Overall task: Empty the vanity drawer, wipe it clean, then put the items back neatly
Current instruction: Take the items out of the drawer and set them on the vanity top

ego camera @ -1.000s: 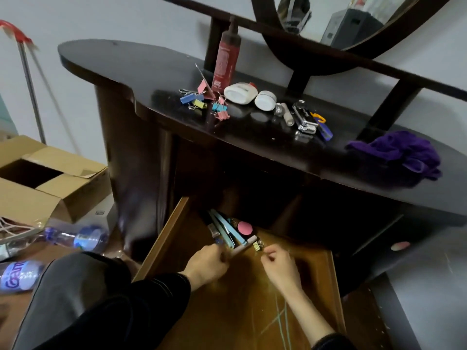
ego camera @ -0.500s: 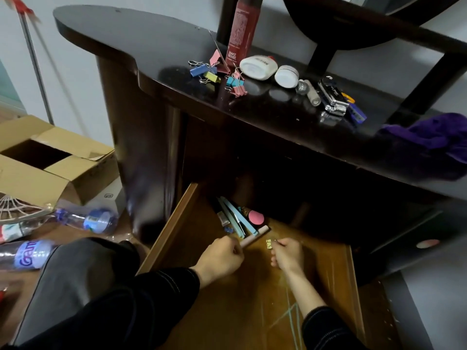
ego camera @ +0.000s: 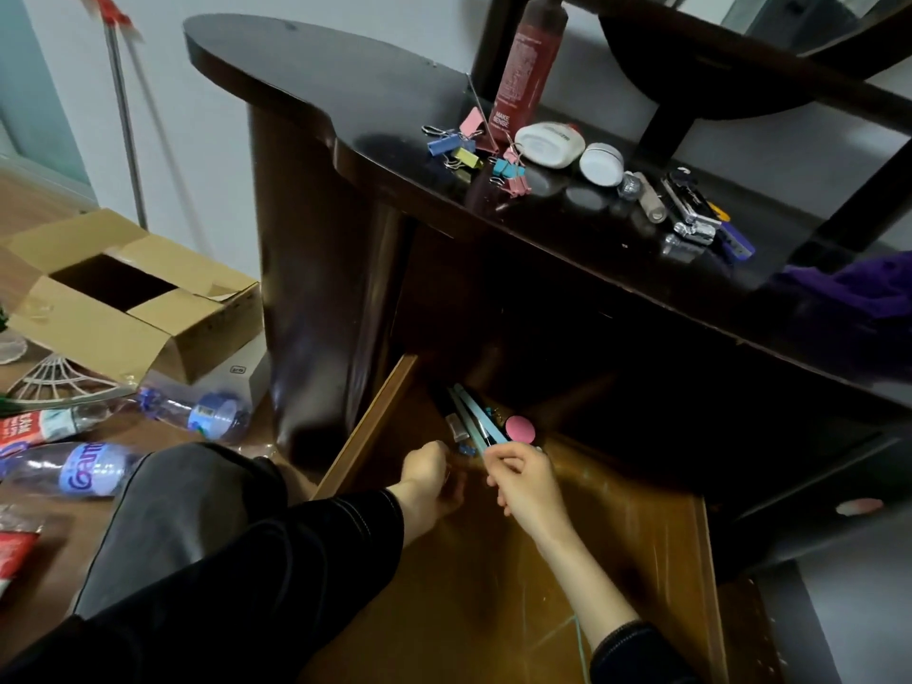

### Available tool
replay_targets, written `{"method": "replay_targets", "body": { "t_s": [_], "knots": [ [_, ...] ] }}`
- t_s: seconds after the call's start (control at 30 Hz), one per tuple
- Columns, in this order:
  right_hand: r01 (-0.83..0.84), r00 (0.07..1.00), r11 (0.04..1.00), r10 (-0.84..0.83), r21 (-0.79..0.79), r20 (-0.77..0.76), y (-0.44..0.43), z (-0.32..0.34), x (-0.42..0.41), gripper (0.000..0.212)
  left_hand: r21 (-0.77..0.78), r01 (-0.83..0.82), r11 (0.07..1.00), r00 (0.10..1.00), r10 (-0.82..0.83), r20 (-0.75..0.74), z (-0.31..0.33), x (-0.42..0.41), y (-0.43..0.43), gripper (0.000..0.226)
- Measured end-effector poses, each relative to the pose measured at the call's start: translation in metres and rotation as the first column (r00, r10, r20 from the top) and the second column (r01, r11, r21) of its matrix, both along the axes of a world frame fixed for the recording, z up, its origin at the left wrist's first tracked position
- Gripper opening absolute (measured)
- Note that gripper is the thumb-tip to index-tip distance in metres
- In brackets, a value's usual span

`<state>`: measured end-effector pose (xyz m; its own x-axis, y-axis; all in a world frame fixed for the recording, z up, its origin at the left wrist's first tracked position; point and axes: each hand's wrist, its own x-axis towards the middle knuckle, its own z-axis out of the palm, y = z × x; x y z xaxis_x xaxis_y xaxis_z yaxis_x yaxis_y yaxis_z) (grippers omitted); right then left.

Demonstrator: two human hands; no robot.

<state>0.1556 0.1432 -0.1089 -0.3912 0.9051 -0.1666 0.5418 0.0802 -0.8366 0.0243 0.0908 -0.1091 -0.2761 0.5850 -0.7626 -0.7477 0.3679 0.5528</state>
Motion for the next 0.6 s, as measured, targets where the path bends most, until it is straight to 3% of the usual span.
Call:
{"method": "replay_targets", "body": {
  "t_s": [0.1,0.23,0.37,0.47,0.6],
  "knots": [
    [-0.044,0.99,0.995,0.031,0.092,0.139,0.018,-0.011,-0.009,0.012,-0.02,-0.071,0.997,0.997,0.071,-0.009,-0.001,-0.008,0.005,0.028],
    [-0.227,0.922,0.955,0.149,0.189,0.357,0.032,-0.024,-0.025,0.017,-0.026,-0.106,0.994,0.994,0.106,-0.011,-0.003,-0.011,0.007,0.025],
    [-0.295,0.896,0.928,0.186,0.227,0.404,0.034,-0.033,-0.037,0.014,-0.025,-0.114,0.993,0.993,0.114,-0.009,-0.003,-0.011,0.007,0.024],
    [-0.252,0.923,0.929,0.146,0.27,0.357,0.029,-0.029,-0.038,0.011,-0.027,-0.126,0.992,0.992,0.125,-0.017,-0.003,-0.012,0.008,0.022],
    [-0.012,1.0,0.983,0.011,0.184,0.009,0.018,-0.012,-0.034,0.018,-0.022,-0.126,0.992,0.992,0.126,-0.026,-0.006,-0.01,0.01,0.02]
  ]
}}
